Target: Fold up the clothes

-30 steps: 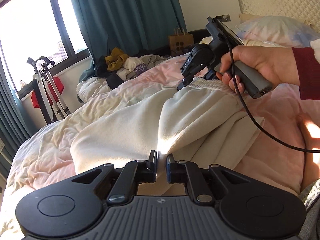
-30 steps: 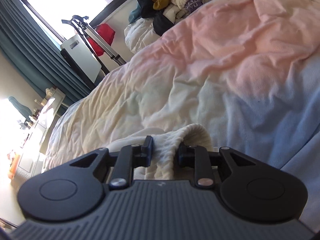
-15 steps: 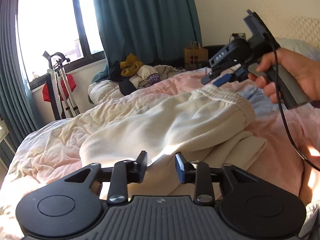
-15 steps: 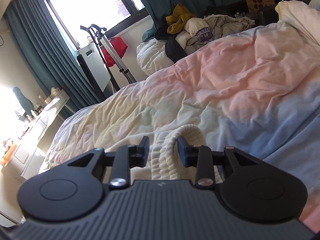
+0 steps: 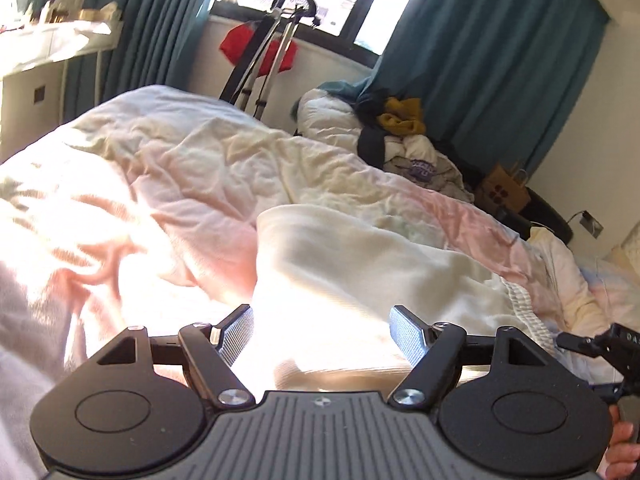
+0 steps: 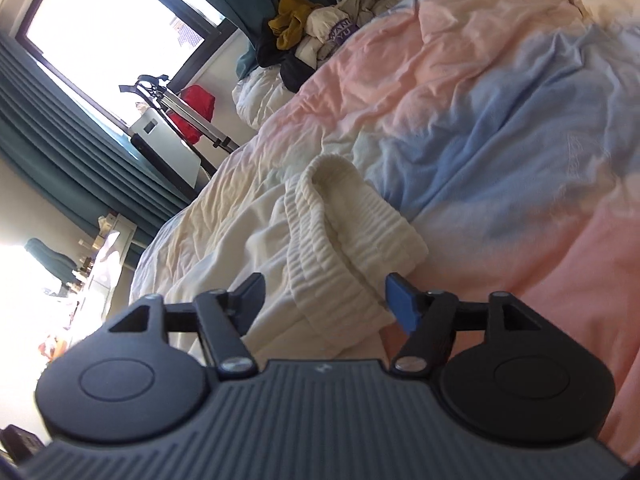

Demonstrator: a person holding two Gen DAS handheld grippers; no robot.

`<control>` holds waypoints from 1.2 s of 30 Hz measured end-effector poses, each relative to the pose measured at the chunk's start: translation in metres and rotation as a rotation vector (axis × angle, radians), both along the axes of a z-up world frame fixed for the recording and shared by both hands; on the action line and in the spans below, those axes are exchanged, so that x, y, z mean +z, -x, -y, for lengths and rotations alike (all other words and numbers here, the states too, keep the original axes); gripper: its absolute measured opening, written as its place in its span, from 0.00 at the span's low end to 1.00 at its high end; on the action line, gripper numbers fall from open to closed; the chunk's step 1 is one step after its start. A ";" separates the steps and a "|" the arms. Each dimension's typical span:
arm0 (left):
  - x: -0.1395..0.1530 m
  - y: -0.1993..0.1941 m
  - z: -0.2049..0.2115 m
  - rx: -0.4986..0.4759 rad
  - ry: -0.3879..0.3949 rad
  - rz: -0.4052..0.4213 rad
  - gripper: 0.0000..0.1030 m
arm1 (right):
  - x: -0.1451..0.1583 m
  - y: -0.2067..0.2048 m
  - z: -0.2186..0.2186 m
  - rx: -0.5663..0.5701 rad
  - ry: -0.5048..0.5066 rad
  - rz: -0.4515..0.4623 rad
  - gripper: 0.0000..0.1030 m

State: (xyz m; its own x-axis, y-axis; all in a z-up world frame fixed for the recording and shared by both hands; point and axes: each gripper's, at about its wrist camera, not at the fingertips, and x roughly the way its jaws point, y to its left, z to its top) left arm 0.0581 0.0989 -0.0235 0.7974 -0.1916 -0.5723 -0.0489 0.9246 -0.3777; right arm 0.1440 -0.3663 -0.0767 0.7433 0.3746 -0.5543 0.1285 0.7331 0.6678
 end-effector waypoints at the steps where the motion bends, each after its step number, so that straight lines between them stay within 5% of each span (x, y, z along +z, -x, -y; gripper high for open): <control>1: -0.003 -0.002 -0.004 0.006 0.017 -0.020 0.77 | -0.005 0.001 -0.001 0.005 -0.015 -0.020 0.78; 8: -0.021 -0.015 -0.006 -0.006 0.044 -0.103 0.79 | -0.044 -0.013 -0.014 0.024 -0.119 -0.163 0.81; 13: -0.028 -0.028 -0.004 -0.010 0.060 -0.124 0.85 | -0.058 -0.024 -0.022 0.034 -0.133 -0.175 0.87; 18: -0.039 -0.042 -0.010 -0.007 0.110 -0.162 0.86 | -0.062 -0.033 -0.028 0.058 -0.206 -0.142 0.91; 24: -0.057 -0.051 -0.031 0.014 0.288 -0.216 0.86 | -0.034 -0.022 -0.023 0.120 -0.383 0.062 0.91; 27: -0.062 -0.052 -0.038 0.017 0.349 -0.227 0.85 | -0.027 -0.024 -0.026 0.141 -0.383 0.098 0.91; 34: -0.070 -0.057 -0.047 0.009 0.417 -0.239 0.78 | -0.063 -0.037 -0.025 0.045 -0.265 -0.096 0.85; 36: -0.071 -0.058 -0.048 0.008 0.424 -0.238 0.76 | -0.061 -0.043 -0.027 0.050 -0.287 -0.058 0.84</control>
State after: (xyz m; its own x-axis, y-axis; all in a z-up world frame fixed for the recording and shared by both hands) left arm 0.1164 0.1467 -0.0950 0.6563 -0.4415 -0.6118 -0.1864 0.6909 -0.6985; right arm 0.1866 -0.3394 -0.1377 0.6899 0.5577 -0.4615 0.1406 0.5221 0.8412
